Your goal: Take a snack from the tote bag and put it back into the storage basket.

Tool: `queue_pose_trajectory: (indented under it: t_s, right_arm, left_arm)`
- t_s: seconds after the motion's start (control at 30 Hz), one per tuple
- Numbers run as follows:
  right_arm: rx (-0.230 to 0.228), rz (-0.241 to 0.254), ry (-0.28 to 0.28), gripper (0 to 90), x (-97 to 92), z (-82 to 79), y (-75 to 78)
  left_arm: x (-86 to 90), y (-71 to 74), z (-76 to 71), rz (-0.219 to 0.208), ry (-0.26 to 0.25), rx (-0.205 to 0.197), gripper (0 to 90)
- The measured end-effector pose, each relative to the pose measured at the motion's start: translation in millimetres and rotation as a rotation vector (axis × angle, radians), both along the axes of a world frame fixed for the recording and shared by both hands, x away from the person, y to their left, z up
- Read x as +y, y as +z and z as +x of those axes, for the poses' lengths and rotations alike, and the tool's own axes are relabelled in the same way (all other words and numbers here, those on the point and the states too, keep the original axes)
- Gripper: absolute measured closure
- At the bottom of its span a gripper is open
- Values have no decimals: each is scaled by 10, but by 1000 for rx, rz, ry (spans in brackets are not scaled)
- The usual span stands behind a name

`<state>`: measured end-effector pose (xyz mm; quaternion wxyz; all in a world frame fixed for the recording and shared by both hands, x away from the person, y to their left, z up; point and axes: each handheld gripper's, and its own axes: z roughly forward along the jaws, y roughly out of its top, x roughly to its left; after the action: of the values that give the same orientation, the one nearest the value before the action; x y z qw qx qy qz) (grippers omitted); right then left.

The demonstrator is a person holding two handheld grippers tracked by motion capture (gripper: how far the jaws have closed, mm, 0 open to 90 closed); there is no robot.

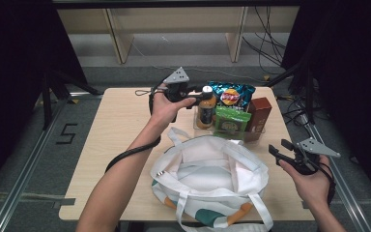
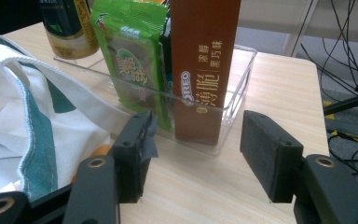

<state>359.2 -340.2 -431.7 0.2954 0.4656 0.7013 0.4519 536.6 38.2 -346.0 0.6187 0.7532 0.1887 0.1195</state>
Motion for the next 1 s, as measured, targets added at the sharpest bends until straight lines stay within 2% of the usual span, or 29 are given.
queue_pose_trajectory:
  t_s: [0.07, 0.2, 0.57, 0.7, 0.77, 0.8, 0.83, 0.9, 1.0]
  right_arm:
    - [-12, -14, 3, 449, -9, 4, -6]
    - [0, 13, 10, 449, 1, -3, 1]
    - [-21, -11, 7, 450, 1, 8, -6]
    - [-17, -14, 7, 449, 1, 5, -3]
    - [13, 20, -10, 449, 28, -19, 8]
    - [-4, 21, -6, 450, 28, -8, 0]
    - [-20, -8, 1, 449, 7, 1, 3]
    - [-35, 1, 4, 449, 7, 4, -6]
    - [-16, 5, 2, 449, 11, 2, -1]
  left_arm:
    - [0, -11, 6, 0, 2, 3, 589]
    - [5, -32, 10, 6, 4, 2, 589]
    - [12, -44, 22, 4, 12, 5, 589]
    - [4, -59, 34, 5, 17, 10, 589]
    - [-2, -61, 36, 2, 16, 10, 589]
    - [-3, -61, 34, 3, 16, 9, 589]
    - [-5, -61, 33, 0, 15, 8, 589]
    - [-7, -62, 34, -2, 13, 9, 589]
    - [-19, -60, 41, -1, 17, 6, 589]
